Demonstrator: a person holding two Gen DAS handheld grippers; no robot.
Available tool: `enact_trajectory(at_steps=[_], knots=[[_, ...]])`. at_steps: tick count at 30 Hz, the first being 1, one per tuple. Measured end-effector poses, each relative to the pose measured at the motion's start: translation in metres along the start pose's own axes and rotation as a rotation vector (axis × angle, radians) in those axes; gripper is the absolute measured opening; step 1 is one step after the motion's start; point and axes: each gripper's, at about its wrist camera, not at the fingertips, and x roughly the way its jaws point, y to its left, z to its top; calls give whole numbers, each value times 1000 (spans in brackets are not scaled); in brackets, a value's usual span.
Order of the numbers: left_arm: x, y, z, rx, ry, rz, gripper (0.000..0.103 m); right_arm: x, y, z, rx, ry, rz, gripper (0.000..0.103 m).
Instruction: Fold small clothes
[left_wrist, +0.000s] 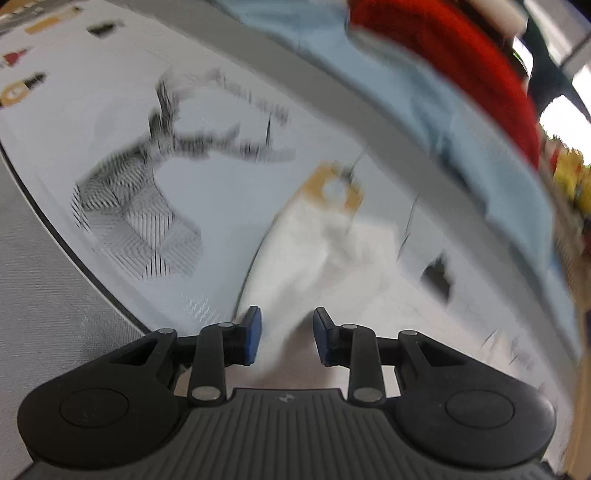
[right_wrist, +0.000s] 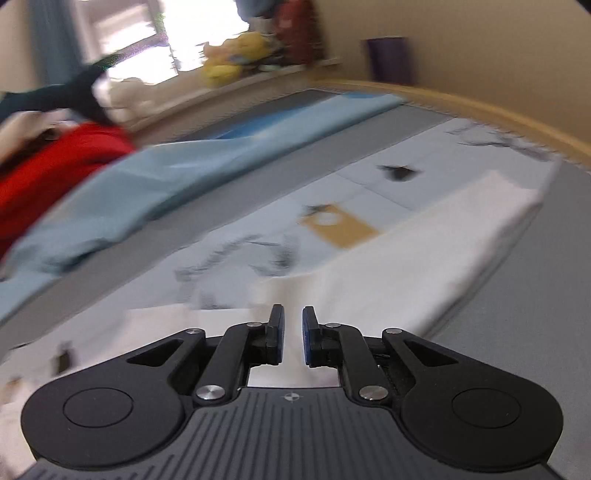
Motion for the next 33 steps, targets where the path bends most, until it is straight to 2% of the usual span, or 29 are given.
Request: enact_trajectory(at_steps=[1, 2, 4, 6, 9, 12, 15, 17, 20, 24, 27, 33], knots=[[9, 3, -2, 1, 26, 20, 18, 10, -2, -2, 14, 72, 37, 13], [8, 5, -3, -4, 17, 34, 15, 21, -6, -6, 25, 150, 12, 13], [-1, 2, 1, -13, 10, 20, 17, 34, -21, -17, 67, 227, -110, 14], [-14, -5, 5, 1, -34, -19, 17, 37, -34, -18, 120, 246, -139, 16], [-12, -16, 4, 42, -41, -47, 20, 28, -30, -6, 79, 180, -121, 16], [15, -13, -7, 29, 62, -13, 17, 27, -41, 7, 113, 126, -118, 16], [5, -17, -6, 30, 45, -3, 20, 29, -66, 14, 193, 124, -141, 16], [-7, -26, -4, 52, 17, -27, 21, 28, -84, 20, 239, 117, -158, 16], [-20, -44, -7, 86, 1, -82, 26, 28, -113, 32, 288, 77, -179, 16], [-26, -62, -19, 150, -11, -82, 26, 31, -162, 55, 350, -12, -213, 16], [-28, -70, -28, 191, -5, -94, 26, 39, -208, 69, 426, -69, -206, 17], [-29, -77, -41, 246, -7, -94, 26, 74, -287, 83, 610, -79, -211, 18]])
